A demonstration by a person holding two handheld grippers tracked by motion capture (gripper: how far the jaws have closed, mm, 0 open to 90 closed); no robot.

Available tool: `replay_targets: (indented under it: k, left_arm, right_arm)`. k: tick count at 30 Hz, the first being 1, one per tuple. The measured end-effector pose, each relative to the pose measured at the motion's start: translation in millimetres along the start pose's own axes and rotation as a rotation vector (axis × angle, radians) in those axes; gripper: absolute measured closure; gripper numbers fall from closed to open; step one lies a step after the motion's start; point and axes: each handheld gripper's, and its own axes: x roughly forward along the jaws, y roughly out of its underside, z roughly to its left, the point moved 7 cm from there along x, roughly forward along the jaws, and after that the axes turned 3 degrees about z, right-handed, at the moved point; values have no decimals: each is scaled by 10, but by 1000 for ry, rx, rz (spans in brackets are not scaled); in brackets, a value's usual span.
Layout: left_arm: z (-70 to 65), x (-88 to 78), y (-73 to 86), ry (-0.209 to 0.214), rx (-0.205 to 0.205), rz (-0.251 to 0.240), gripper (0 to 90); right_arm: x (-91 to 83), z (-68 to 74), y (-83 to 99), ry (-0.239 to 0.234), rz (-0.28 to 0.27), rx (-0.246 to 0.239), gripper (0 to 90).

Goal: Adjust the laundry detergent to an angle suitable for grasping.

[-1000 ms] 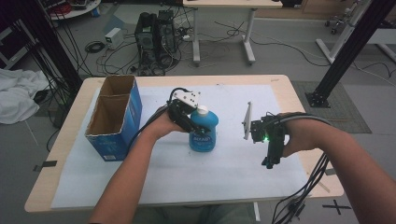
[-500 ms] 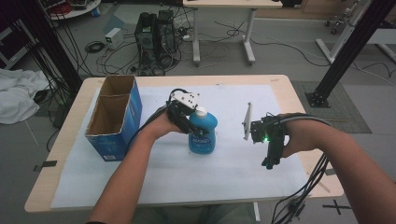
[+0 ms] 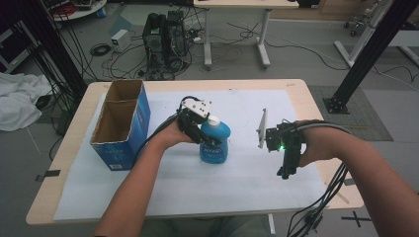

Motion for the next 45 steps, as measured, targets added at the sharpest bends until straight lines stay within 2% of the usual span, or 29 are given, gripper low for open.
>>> replay_targets:
  k: [2,3,4,5,7,8,10,11,12,13,16,17,18,21,23,27,29,30,31,33,34,35,36,37,38,41,42,44,45]
  left_arm:
    - [5,-2,1,1,1,6,406]
    - [-15,6,-8,22,-31,-10,386]
    - [-8,-1,-2,17,-22,-1,384]
    - [-14,4,-3,29,-36,-6,367]
    - [-14,2,-5,14,-33,-1,364]
    - [-29,5,-17,20,-45,-16,351]
    - [-35,-14,-28,11,-40,-11,348]
    - [-55,-7,-47,7,-55,-33,342]
    - [-50,-22,-47,-1,-44,-20,340]
    - [-53,-38,-45,0,-37,-10,336]
    - [-58,-55,-54,-18,-49,-19,323]
    - [-50,-98,-44,-36,-42,-5,319]
    - [-59,-119,-43,-36,-56,-11,306]
    - [-72,-173,-34,-50,-62,-12,305]
    - [-70,-205,-29,-78,-57,1,285]
    - [-120,-228,-33,-80,-84,-20,275]
    - [-134,-254,-24,-75,-86,-13,267]
    - [-143,-255,-32,-85,-93,-29,254]
    - [-144,-275,-23,-90,-91,-14,249]
    - [-163,-295,-23,-90,-93,-23,242]
    - [-162,-317,-16,-100,-81,-13,242]
    - [-179,-322,-22,-100,-99,-27,241]
    - [-174,-347,-14,-106,-85,-14,237]
    - [-189,-352,-22,-113,-107,-31,232]
    - [-185,-378,-13,-120,-99,-18,229]
    - [-216,-417,-28,-133,-114,-31,211]
    - [-230,-445,-28,-134,-103,-19,211]
    - [-255,-464,-47,-142,-118,-34,211]
    - [-257,-496,-39,-143,-97,-13,211]
  right_arm:
    - [-4,3,-7,1,2,-1,122]
    - [-12,1,-6,1,7,-5,122]
    - [-12,-8,-11,4,4,-14,122]
    - [-14,-12,-16,5,3,-19,122]
    - [-18,-4,-27,5,3,-6,122]
    - [-21,-13,-30,7,7,-18,122]
    - [-29,-14,-42,7,5,-25,122]
    - [-31,-9,-48,6,5,-22,122]
    - [-30,3,-59,4,2,-6,122]
    - [-30,-12,-59,7,4,-26,122]
    - [-37,-18,-64,9,5,-32,122]
    - [-37,-19,-67,10,5,-33,122]
    - [-37,-21,-67,10,5,-36,122]
    - [-36,-25,-79,10,-2,-34,122]
    - [-37,-29,-88,12,-7,-30,122]
    - [-38,-51,-100,15,-4,-39,122]
    - [-40,-58,-108,17,-3,-47,122]
    - [-41,-61,-111,17,-4,-48,122]
    - [-41,-63,-116,16,-7,-52,122]
    - [-44,-68,-121,16,-9,-54,122]
    - [-46,-70,-119,19,-7,-53,122]
    - [-44,-73,-121,19,-9,-55,122]
    - [-44,-77,-123,18,-9,-59,122]
    - [-45,-76,-123,18,-8,-54,122]
    - [-44,-81,-125,19,-11,-59,122]
    - [-47,-84,-129,21,-13,-62,122]
    - [-48,-84,-131,21,-14,-62,122]
    - [-49,-85,-134,22,-16,-67,122]
    - [-51,-85,-135,22,-17,-68,122]
